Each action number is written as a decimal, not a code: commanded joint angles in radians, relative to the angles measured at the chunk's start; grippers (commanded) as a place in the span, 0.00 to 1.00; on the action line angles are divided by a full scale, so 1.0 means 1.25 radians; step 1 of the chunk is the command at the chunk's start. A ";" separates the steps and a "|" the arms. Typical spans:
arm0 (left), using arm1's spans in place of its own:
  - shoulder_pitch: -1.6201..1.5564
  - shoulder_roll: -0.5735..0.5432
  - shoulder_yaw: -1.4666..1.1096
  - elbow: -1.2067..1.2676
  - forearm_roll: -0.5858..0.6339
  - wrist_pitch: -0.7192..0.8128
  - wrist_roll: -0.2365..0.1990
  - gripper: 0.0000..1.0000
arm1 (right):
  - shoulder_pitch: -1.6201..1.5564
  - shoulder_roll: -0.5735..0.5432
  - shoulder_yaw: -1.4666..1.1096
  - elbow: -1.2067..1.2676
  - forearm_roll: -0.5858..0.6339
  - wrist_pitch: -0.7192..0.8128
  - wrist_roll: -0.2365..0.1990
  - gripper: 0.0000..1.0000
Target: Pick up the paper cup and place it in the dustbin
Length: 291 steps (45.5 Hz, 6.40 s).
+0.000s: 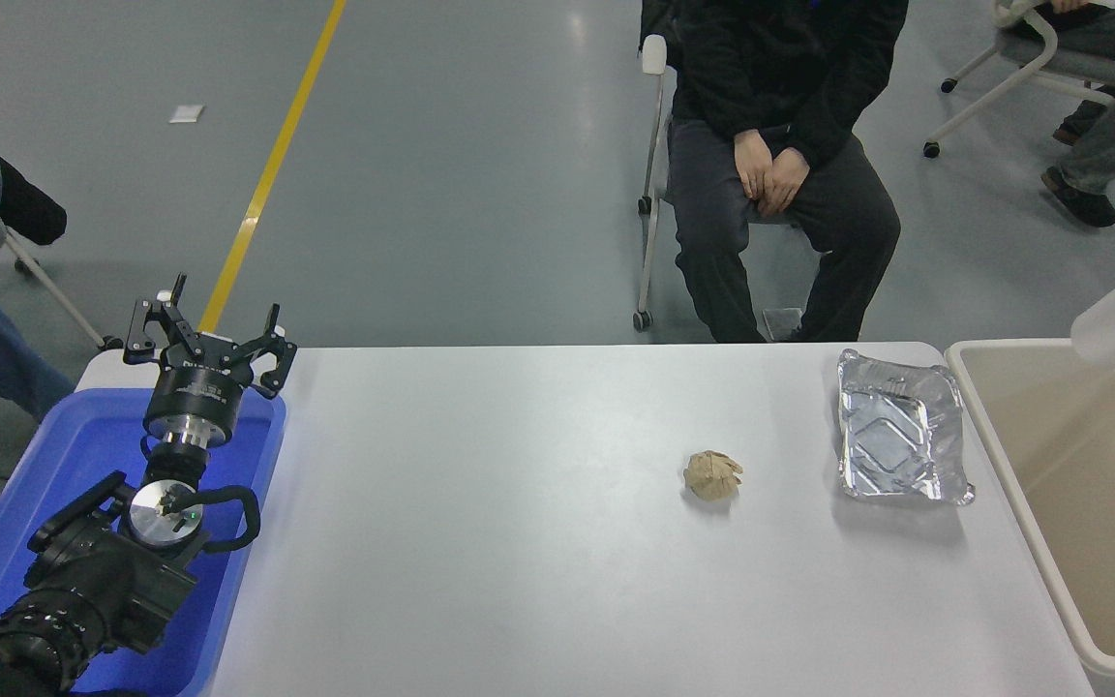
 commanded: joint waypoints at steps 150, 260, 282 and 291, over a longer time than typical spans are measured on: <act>0.000 0.000 0.001 0.000 0.001 0.002 0.000 0.99 | -1.287 0.257 0.580 -0.771 0.340 -0.669 -0.048 0.92; 0.000 0.000 0.001 0.000 0.000 0.002 0.000 0.99 | -0.215 0.368 0.072 -0.081 0.322 0.000 -0.048 1.00; 0.000 0.000 -0.001 0.000 0.000 0.001 0.000 0.99 | -0.156 0.452 0.108 -0.047 0.291 0.000 -0.048 1.00; 0.000 0.000 0.001 0.000 0.000 0.001 0.000 0.99 | -0.172 0.460 0.140 -0.047 0.293 0.000 -0.048 1.00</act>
